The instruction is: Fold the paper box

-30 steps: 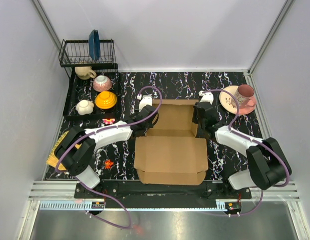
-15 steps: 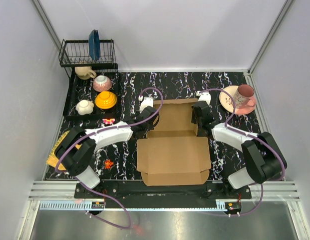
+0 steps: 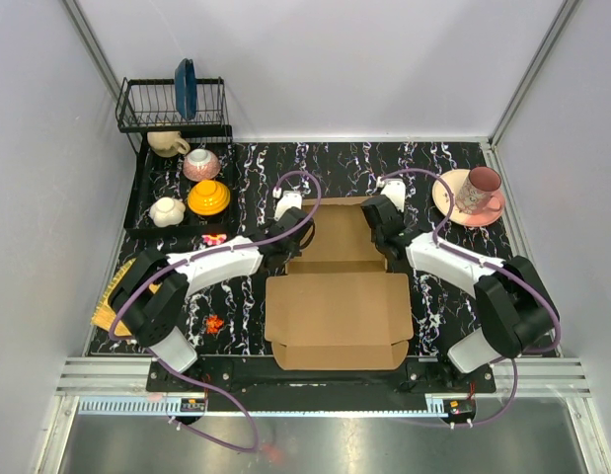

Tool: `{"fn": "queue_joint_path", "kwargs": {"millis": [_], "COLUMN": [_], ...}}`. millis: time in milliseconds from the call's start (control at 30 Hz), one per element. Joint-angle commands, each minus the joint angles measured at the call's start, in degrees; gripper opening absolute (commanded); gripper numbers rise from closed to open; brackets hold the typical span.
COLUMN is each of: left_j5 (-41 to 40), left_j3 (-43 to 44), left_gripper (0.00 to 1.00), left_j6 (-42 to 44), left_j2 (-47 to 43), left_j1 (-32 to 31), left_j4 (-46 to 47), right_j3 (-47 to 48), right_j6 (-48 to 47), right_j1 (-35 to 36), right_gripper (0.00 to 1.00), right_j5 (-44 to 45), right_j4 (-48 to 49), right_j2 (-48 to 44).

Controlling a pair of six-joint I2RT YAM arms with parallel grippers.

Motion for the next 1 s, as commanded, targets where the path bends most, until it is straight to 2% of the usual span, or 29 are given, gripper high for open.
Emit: {"fn": "queue_joint_path", "kwargs": {"millis": [0,133,200,233,267,367,433,500,533,567,600,633,700,733,867,900,967], "left_j5": [4.30,3.07,2.37,0.89,-0.08,-2.90,-4.74,-6.06,-7.64,-8.17,-8.09,-8.09,-7.74,-7.65,-7.22,-7.13,-8.00], "left_j3": [4.82,1.24,-2.02,-5.95,-8.08,-14.42,-16.70,-19.08,-21.96,-23.47,-25.92,-26.81,-28.22,-28.32,-26.04,-26.03,-26.82], "left_gripper": [0.00,0.00,0.00,0.00,0.00,0.00,0.00,0.00,0.01,0.01,0.02,0.04,0.07,0.11,0.16,0.17,0.17], "left_j6": [2.80,2.54,3.15,3.67,4.72,6.83,7.98,10.35,11.14,13.41,15.17,16.84,20.89,22.82,21.44,20.56,17.84], "left_j2": [-0.03,-2.21,-4.23,-6.25,-7.22,-8.64,-8.03,-7.41,-6.54,-5.83,-2.95,-1.19,4.68,6.63,12.01,13.15,13.68], "left_j1": [-1.59,-1.59,-1.68,-1.68,-1.68,-1.68,-1.68,-1.68,-1.68,-1.68,-1.68,-1.68,-1.68,-1.68,-1.59,-1.68,-2.03], "left_j4": [0.77,3.83,11.02,14.27,22.31,37.53,43.28,55.48,60.40,71.32,77.61,89.68,100.30,108.79,110.02,110.02,110.02], "right_j3": [3.01,0.29,-3.48,-5.15,-8.65,-14.20,-15.71,-18.43,-19.40,-20.71,-20.81,-20.72,-20.90,-21.25,-19.15,-18.79,-18.17], "right_j6": [0.83,1.36,0.14,-0.39,-0.92,-2.24,-3.21,-4.95,-5.66,-6.10,-7.07,-7.34,-7.78,-7.78,-6.73,-6.20,-4.10], "right_j1": [1.11,1.19,1.19,1.28,1.28,1.20,1.28,1.28,1.28,1.37,1.20,1.28,1.28,1.28,1.28,1.28,1.28], "right_gripper": [0.00,0.00,0.00,0.00,0.00,0.00,0.00,0.00,0.00,0.00,0.00,0.00,0.00,0.00,0.09,0.21,0.34], "right_j5": [-0.20,-3.63,-5.65,-6.18,-6.36,-5.92,-5.92,-5.57,-5.48,-5.22,-5.48,-5.66,-6.09,-5.84,-5.92,-6.44,-6.89], "right_j4": [-7.11,-3.97,-0.27,5.14,7.46,20.64,27.39,32.94,39.24,42.00,45.07,46.23,51.04,52.64,55.82,54.78,52.06], "right_j2": [-0.36,-4.12,-6.06,-8.16,-9.14,-11.34,-11.61,-11.61,-11.35,-10.83,-9.43,-8.63,-5.57,-4.42,2.00,3.14,2.98]}}
